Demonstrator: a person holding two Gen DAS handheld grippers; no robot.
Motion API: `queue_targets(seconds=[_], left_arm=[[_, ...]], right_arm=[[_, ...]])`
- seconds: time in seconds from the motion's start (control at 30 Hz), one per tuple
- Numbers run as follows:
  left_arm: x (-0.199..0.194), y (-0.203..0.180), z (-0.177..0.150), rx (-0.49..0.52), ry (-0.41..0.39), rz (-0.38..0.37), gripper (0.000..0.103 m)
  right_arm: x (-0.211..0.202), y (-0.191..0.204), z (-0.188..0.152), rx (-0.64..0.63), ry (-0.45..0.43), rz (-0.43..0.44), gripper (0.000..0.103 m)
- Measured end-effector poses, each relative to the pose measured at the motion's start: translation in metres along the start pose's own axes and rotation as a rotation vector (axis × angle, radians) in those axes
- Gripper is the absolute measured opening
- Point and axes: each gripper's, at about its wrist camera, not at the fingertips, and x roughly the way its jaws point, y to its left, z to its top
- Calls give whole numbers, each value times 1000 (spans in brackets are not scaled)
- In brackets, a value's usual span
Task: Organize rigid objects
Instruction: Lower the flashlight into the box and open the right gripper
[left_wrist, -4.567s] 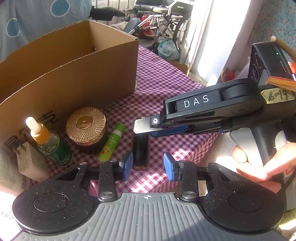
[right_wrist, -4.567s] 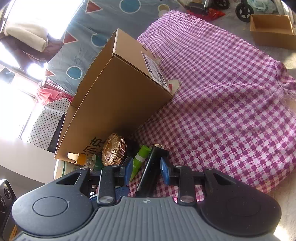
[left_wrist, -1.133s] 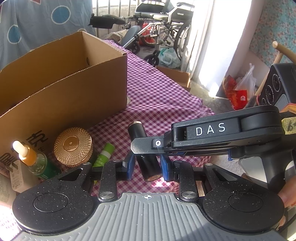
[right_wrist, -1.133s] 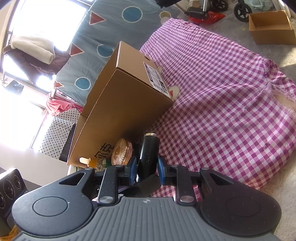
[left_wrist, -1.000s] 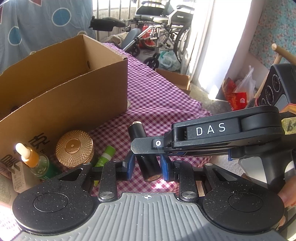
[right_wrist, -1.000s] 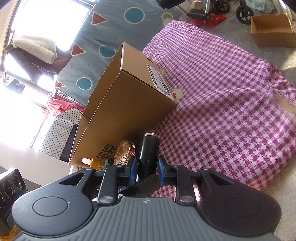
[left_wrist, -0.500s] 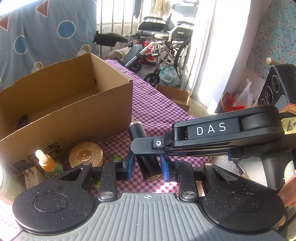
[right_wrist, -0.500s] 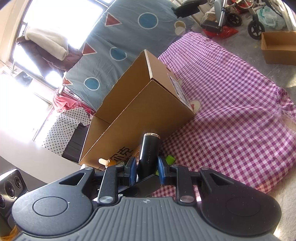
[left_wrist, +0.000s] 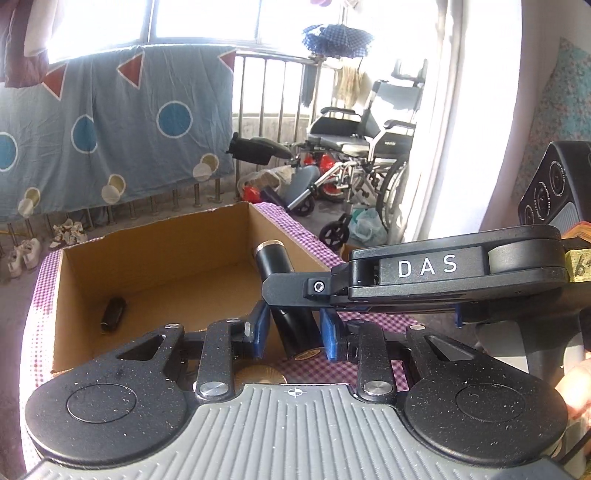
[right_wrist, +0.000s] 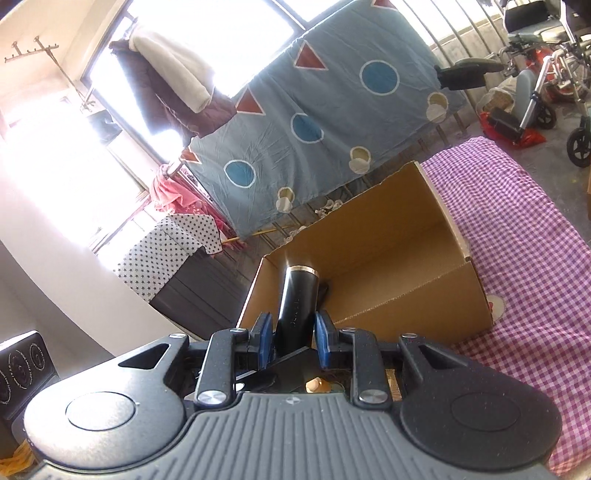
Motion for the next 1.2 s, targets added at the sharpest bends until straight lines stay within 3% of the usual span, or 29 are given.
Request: queue_targets(seconds=[0.17,0.3,0.57,0.8,1.0,1.2], left_arm=[[-1,30,23,-52,-21,75,28],[11,65,38,-133,21,114,28],[57,130,34,-306,209,125,29],[81,155,14,-353,329,166,29],[91,161,12,-357,375,198,32],[85,158,13,-352,359,198,41]], right_arm=[[42,33,29,-86,52,53,27],[93,42,52,-78,165,96,27],[193,28,67,21,448,72,27],[246,4,63,123,631,38,27],[268,-10,56,183,692,13,28],[267,-14,51,220,686,9,28]])
